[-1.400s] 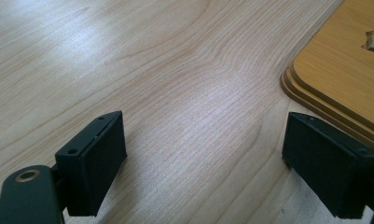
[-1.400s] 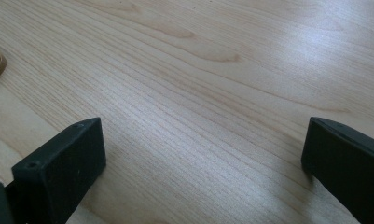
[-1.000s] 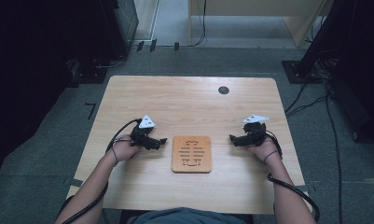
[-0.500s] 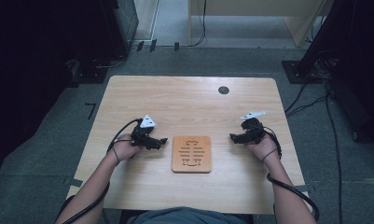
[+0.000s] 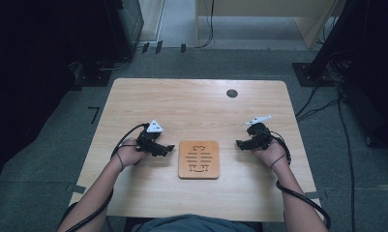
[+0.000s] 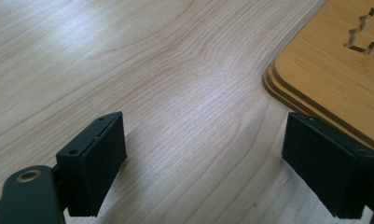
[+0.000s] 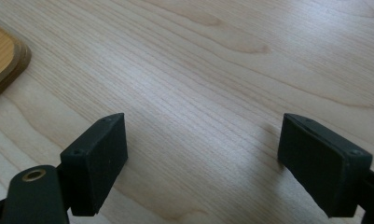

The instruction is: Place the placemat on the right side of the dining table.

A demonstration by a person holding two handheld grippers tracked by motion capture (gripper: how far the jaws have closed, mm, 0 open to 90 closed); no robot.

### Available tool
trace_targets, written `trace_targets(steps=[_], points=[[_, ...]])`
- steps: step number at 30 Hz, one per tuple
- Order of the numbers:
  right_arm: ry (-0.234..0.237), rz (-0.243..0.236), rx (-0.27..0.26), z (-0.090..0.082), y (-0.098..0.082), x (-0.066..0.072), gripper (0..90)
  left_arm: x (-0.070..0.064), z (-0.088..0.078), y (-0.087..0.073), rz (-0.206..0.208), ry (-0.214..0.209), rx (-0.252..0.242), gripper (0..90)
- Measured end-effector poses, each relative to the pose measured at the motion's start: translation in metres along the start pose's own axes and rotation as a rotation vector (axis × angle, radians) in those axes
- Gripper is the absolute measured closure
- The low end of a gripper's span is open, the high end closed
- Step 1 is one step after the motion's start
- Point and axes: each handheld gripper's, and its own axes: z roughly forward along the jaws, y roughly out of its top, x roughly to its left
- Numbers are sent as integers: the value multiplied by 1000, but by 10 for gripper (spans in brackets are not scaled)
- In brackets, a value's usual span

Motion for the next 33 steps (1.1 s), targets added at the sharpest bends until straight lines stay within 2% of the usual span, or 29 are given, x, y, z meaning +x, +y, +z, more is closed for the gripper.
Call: trace_targets(steps=[9, 16, 28, 33], points=[[26, -10, -3, -2, 6, 11, 158, -1, -2, 2, 2, -15, 2, 130], [48, -11, -8, -1, 9, 16, 158, -2, -2, 3, -1, -10, 2, 130], [70, -28, 23, 2, 13, 25, 158, -5, -4, 3, -8, -20, 8, 130], [85, -37, 15, 3, 16, 29, 158, -7, -5, 3, -11, -29, 11, 130]])
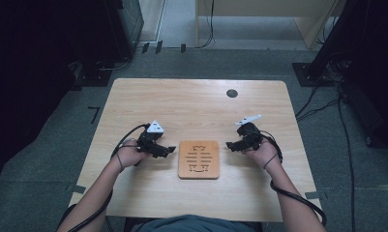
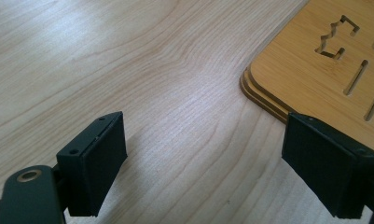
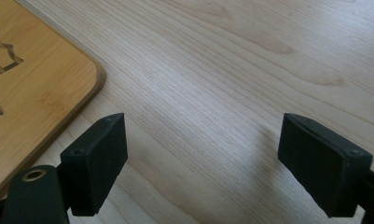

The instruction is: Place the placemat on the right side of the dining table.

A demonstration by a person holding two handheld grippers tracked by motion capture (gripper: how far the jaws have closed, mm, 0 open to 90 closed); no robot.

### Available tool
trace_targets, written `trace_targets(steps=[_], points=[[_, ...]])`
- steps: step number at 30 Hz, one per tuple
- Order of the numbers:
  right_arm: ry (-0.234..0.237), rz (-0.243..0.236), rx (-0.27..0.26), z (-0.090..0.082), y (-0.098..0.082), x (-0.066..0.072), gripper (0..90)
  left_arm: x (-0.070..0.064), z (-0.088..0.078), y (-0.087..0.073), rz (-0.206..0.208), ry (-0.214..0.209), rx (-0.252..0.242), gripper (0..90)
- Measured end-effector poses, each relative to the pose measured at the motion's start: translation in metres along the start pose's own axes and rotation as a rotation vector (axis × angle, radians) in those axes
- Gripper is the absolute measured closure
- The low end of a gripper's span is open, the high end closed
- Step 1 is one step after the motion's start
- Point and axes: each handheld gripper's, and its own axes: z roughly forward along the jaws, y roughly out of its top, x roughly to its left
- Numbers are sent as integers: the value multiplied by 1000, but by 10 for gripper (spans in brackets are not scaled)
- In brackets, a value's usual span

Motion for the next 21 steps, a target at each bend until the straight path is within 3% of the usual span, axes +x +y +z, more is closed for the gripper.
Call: trace_targets(steps=[6, 21], points=[[17, -26, -2, 2, 3, 7, 157, -2, -1, 1, 2, -1, 0, 130], [55, -38, -6, 5, 8, 17, 157, -4, -3, -1, 13, 4, -5, 130]])
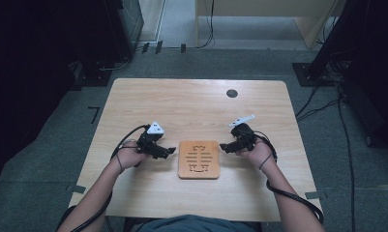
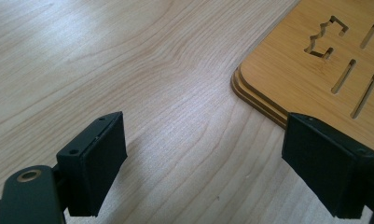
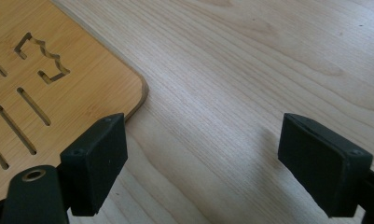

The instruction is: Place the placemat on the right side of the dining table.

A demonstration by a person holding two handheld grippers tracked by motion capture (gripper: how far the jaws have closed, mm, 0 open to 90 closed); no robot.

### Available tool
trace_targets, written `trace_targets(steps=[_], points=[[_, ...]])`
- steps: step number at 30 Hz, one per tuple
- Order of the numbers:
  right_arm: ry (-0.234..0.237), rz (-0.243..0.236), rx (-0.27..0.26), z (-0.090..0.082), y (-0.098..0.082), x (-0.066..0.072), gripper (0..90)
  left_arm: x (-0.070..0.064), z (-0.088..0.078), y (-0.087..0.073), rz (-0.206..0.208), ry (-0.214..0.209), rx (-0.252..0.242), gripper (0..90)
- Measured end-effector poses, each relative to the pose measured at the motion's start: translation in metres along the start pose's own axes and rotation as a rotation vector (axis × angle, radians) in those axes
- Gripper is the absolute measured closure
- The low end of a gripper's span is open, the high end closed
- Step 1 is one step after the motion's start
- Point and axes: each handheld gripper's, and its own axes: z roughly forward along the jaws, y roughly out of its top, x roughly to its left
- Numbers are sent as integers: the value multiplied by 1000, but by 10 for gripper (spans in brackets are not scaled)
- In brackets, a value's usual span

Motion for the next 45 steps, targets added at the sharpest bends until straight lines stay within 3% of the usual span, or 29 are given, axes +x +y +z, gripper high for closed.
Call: trace_targets(steps=[14, 38, 41, 45], points=[[33, -44, 12, 6, 4, 9, 152, 0, -1, -3, 1, 5, 6, 129], [71, -65, 24, 10, 8, 21, 148, -6, -3, -2, 18, -1, 2, 129], [57, -83, 23, 8, 9, 20, 148, -6, -3, -3, 14, 1, 2, 130], [50, -61, 32, 6, 7, 16, 148, -5, -4, -3, 11, 6, -3, 130]])
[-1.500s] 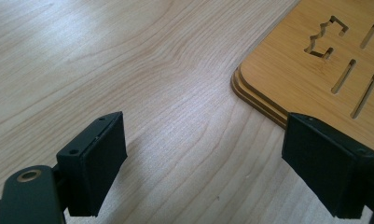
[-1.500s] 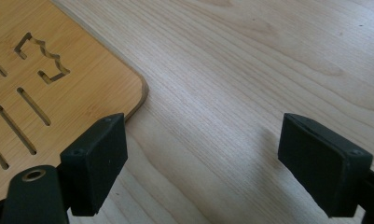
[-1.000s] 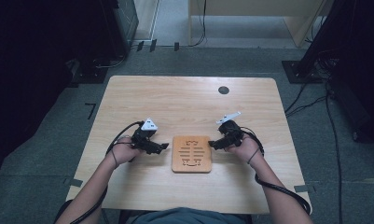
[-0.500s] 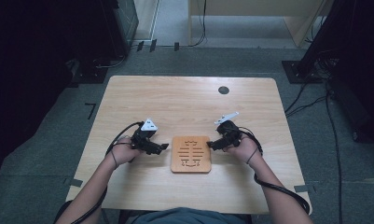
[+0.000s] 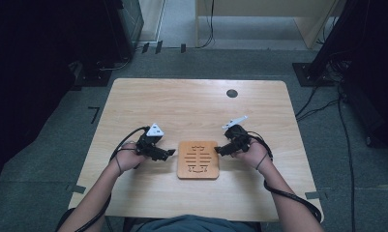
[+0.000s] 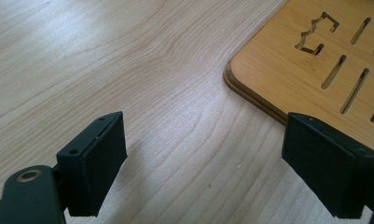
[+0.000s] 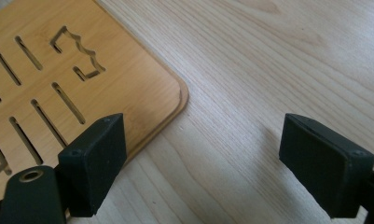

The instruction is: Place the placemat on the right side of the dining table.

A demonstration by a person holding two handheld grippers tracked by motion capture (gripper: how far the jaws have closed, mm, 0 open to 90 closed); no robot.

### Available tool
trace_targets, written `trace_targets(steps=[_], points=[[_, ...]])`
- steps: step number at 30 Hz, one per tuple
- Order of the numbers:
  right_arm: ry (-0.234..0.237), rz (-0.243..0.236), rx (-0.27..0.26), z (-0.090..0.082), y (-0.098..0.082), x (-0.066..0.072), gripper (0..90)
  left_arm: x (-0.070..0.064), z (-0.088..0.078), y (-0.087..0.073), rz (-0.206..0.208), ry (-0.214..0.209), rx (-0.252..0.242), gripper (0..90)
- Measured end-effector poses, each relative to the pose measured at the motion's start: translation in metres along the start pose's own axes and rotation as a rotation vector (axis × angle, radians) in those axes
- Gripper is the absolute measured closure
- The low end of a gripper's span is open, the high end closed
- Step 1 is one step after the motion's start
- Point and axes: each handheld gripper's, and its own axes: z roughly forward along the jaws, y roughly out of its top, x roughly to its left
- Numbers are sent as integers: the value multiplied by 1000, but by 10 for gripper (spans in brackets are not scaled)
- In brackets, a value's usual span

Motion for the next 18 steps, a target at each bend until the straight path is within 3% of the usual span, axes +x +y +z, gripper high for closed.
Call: trace_targets(steps=[18], points=[[23, -19, 5, 6, 4, 7, 148, -4, 0, 1, 11, -13, -2, 130]])
